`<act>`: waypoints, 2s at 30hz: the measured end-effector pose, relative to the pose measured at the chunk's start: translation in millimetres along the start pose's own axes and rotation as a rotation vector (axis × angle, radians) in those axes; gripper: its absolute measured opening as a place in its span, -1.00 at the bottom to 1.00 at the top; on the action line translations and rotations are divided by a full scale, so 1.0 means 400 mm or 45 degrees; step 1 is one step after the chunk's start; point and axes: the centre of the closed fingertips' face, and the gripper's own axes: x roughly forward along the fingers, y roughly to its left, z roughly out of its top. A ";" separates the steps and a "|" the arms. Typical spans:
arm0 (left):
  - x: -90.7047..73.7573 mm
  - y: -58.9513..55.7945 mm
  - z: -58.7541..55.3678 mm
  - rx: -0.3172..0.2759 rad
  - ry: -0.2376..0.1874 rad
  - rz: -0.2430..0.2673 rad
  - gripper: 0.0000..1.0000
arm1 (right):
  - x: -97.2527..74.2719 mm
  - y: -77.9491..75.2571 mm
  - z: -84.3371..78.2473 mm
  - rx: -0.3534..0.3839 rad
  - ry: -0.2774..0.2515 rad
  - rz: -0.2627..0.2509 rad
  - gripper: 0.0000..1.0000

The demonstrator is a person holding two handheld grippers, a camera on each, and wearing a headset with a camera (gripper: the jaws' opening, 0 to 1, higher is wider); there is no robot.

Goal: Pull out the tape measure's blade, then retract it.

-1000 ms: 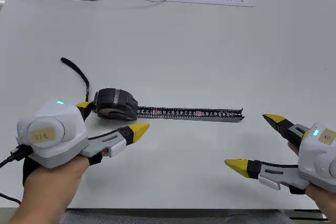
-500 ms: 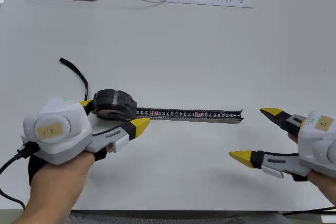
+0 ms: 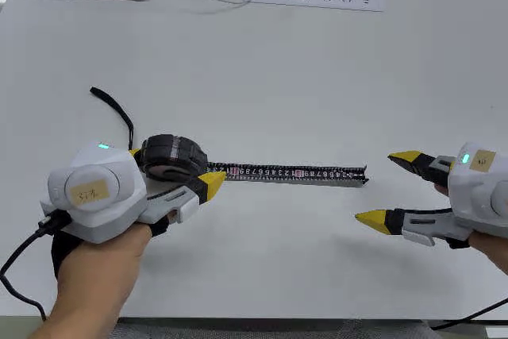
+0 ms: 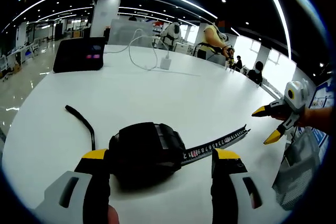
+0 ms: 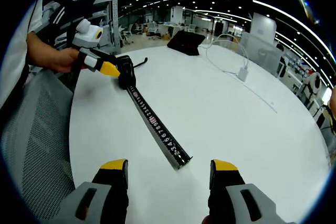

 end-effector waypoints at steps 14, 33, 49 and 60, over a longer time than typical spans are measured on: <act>0.016 0.015 -0.001 -0.023 0.027 0.052 0.42 | 0.034 -0.026 0.003 -0.148 0.099 0.113 -0.05; 0.032 0.037 -0.006 -0.068 0.054 0.134 0.28 | 0.065 -0.048 -0.009 -0.256 0.193 0.214 -0.22; 0.037 0.046 -0.009 -0.087 0.062 0.146 0.23 | 0.069 -0.040 -0.027 -0.288 0.241 0.262 -0.33; 0.038 0.047 -0.011 -0.086 0.062 0.142 0.23 | 0.082 -0.038 -0.046 -0.343 0.304 0.305 -0.48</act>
